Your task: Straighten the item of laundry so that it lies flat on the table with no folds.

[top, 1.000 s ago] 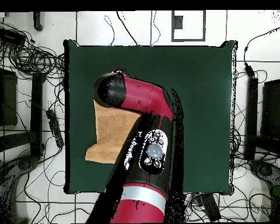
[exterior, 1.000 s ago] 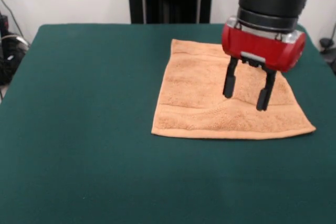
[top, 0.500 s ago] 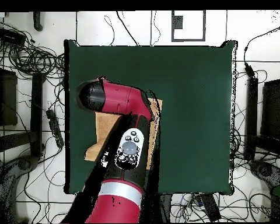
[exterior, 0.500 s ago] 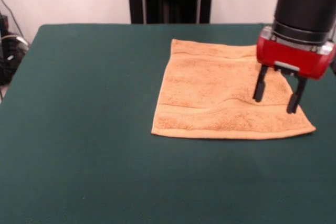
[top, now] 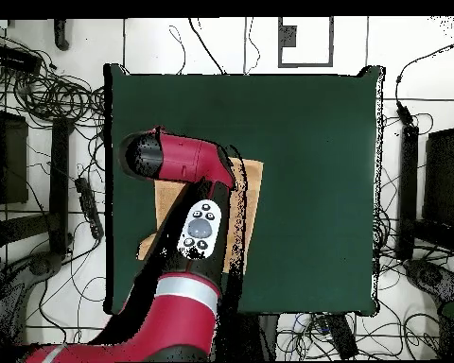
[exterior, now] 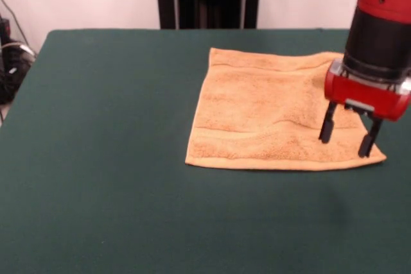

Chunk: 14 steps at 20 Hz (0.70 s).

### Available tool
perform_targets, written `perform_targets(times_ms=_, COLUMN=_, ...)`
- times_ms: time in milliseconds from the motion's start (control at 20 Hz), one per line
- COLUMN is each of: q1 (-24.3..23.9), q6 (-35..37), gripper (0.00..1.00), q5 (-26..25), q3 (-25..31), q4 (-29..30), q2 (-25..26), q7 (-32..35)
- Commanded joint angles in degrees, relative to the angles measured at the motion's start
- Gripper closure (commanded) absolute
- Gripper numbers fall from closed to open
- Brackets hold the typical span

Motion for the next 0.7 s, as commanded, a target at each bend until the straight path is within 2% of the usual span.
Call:
perform_targets(times_ms=50, q1=0.69, q6=-1.42, gripper=0.00, q5=3.79, q3=3.29, q4=-5.72, q2=10.49, q7=15.19)
perform_targets(times_ms=450, q1=0.79, q6=-1.21, gripper=0.00, q5=4.98, q3=2.60, q4=-9.06, q2=13.33, q7=15.02)
perform_targets(times_ms=700, q1=1.70, q6=0.36, gripper=0.00, q5=5.52, q3=2.43, q4=-8.00, q2=11.63, q7=15.85)
